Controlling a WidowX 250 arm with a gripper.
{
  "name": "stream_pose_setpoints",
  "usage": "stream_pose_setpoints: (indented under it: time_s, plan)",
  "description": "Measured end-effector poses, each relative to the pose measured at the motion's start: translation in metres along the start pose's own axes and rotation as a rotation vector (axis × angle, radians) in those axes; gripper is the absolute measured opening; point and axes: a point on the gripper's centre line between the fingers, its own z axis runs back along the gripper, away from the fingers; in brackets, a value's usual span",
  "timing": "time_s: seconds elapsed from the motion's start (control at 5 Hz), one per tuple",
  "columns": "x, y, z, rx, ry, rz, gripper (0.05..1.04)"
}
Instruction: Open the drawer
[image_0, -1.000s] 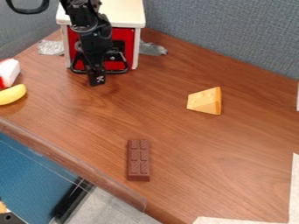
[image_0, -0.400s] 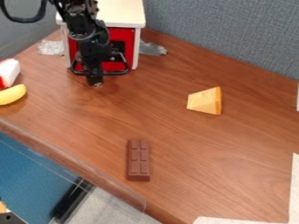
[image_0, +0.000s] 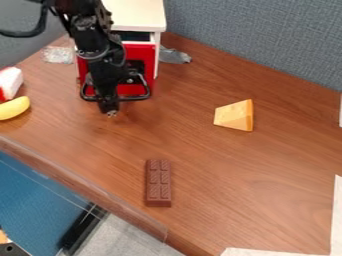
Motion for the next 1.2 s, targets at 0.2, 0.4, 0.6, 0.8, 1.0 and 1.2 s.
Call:
stream_pose_setpoints:
  time_s: [0.2, 0.4, 0.6, 0.8, 1.0, 1.2]
  plan:
    - [-0.004, -0.015, 0.003, 0.000, -0.004, -0.015, 0.186]
    - [-0.006, -0.029, 0.004, -0.003, -0.002, -0.042, 0.161]
    - [-0.008, -0.041, 0.004, -0.016, 0.003, -0.057, 0.155]
    - [-0.010, -0.050, 0.005, -0.016, 0.008, -0.059, 0.154]
    - [-0.013, -0.056, 0.006, -0.013, 0.008, -0.066, 0.154]
    - [-0.017, -0.061, 0.007, -0.003, 0.004, -0.071, 0.154]
